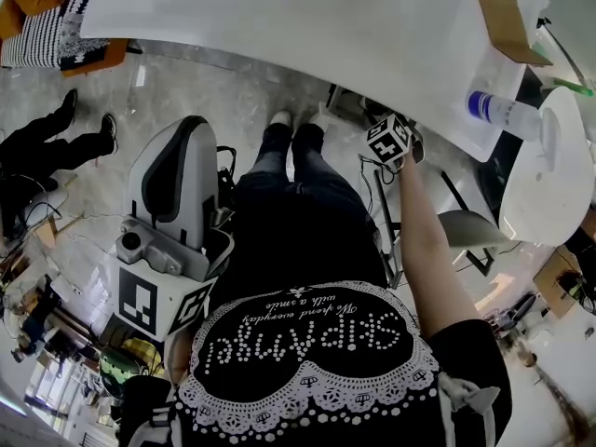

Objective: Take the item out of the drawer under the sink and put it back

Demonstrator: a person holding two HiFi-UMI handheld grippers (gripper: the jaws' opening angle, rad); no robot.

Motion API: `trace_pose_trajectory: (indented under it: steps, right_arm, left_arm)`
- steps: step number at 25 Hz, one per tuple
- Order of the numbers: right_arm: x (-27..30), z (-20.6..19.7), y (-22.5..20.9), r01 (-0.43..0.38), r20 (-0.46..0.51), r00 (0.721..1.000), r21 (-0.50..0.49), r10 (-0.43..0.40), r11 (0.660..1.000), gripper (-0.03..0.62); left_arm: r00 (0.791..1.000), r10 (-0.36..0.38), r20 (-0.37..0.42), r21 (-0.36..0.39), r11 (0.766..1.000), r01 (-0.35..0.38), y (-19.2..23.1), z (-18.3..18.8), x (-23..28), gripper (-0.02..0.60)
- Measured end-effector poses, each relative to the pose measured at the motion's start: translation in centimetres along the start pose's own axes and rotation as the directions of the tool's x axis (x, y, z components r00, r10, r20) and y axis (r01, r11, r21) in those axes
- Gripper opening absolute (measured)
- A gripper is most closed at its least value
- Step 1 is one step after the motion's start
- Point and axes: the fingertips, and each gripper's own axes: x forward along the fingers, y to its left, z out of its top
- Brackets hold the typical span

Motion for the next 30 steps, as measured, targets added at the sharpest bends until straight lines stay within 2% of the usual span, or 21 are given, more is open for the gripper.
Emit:
trace_pose_trajectory:
  steps: [9,30]
  right_arm:
    - [-0.9,-0.1,0.0,0.029,0.009,1.0,0.015,-0.029,0.999,0.028]
    - [-3.0,0.9,0.8,0.107,0.069,0.991,0.151,-0.119,0.983,0.028]
  left_arm:
    - [1.0,-0.002,0.012,-0.007,1.0,0.002,-0.1,0.1,-0.4,0.005]
    - [0.998,-0.05,0.046,-0.017,0.999,0.051,0.3,0.7,-2.6,0.005]
